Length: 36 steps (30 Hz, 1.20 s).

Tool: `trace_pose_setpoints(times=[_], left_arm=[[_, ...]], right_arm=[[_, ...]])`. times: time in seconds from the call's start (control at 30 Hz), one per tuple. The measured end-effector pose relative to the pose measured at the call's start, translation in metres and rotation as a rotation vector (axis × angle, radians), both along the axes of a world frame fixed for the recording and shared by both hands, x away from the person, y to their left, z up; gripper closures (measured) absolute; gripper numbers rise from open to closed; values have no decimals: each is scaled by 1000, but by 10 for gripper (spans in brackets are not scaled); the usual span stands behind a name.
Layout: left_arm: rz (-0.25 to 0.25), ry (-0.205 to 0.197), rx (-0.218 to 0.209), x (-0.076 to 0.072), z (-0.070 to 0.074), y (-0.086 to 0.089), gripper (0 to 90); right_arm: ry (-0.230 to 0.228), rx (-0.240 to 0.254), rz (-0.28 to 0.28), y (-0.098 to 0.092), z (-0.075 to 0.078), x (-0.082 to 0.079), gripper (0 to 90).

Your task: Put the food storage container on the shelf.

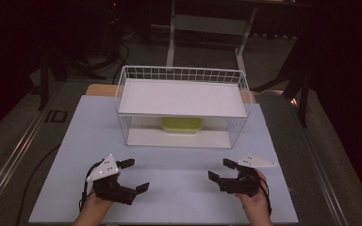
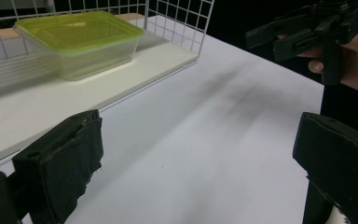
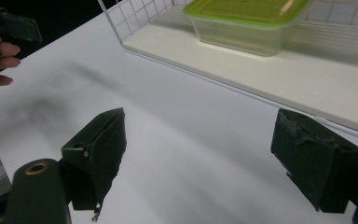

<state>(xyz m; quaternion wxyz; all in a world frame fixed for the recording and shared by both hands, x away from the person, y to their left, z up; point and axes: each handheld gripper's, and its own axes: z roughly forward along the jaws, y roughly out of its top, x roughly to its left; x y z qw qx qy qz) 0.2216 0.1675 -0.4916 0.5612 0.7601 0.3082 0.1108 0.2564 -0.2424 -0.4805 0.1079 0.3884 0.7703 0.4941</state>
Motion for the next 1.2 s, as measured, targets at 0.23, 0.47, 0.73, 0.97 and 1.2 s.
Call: trace_pose_setpoints(times=[0.23,0.47,0.73,0.97,1.2], left_arm=[[1,2,1,-1,-7,2,25],[29,2,7,3,-13,7,25],[83,28,-12,3,-20,12,25],[132,31,4,3,-20,12,25],[100,30,18,5,-23,9,25]], right_arm=[[-15,-39,-4,-18,-8,-6,177],[-10,-38,-6,-29,-18,-2,177],[-29,-62,4,-31,-21,-3,178],[-25,-69,-1,-32,-25,4,178],[-15,-71,4,-32,-28,7,178]])
